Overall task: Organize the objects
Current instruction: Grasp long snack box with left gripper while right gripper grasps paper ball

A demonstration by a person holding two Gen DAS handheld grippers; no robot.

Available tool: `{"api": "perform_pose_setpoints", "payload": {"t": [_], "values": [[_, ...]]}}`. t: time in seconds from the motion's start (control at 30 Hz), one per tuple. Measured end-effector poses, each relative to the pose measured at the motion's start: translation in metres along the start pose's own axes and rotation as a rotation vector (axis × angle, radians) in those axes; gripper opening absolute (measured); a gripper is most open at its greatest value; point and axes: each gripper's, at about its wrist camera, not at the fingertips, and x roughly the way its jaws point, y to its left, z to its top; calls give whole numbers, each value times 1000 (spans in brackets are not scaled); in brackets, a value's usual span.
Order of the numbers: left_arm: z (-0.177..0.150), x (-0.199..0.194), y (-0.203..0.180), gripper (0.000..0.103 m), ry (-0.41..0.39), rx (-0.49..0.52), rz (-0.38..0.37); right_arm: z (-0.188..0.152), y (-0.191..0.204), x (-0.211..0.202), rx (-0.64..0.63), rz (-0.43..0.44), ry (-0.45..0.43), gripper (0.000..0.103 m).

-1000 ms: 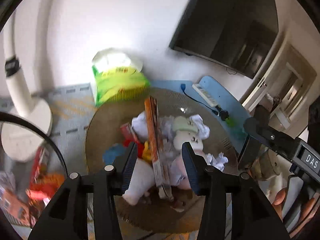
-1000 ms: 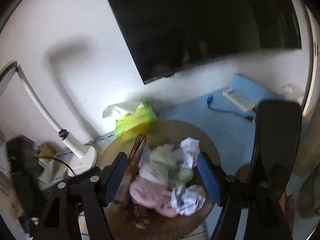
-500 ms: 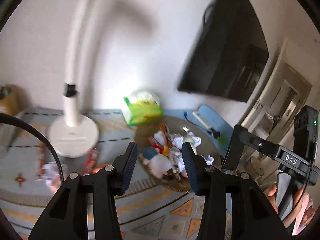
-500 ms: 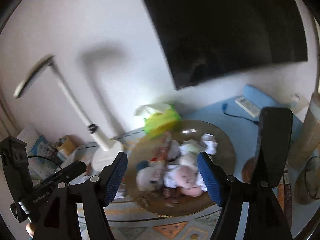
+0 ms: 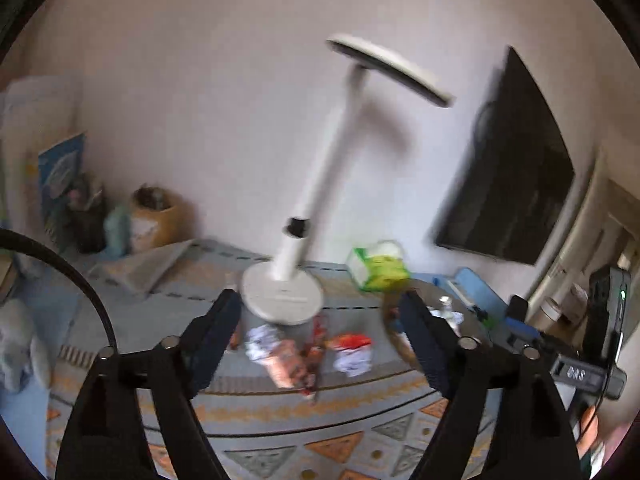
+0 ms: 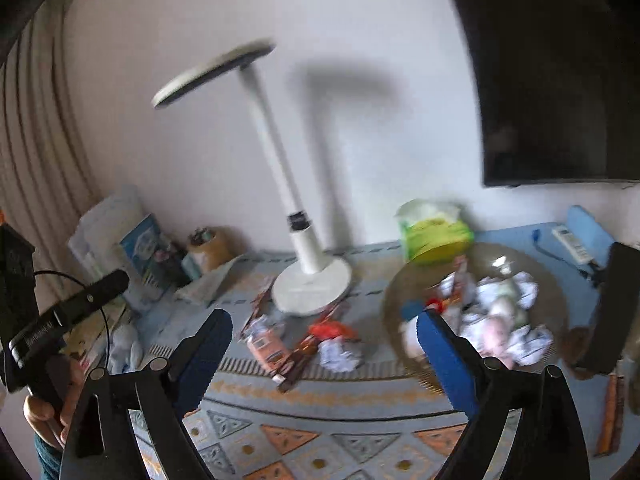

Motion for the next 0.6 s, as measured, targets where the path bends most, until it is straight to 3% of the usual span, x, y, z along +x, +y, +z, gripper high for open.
{"api": "perform_pose_setpoints", "payload": {"t": [0.27,0.53,0.6], "values": [[-54,51,83,82,167,-103,130,-52,28,69,-36,38,141,93],[-107,112,136,82,363,-195,158,-101,11,122,-61,-57,114,93],[-105,110,132,82,353,-174,134,-108,1,129,-31,-64,107,93]]}}
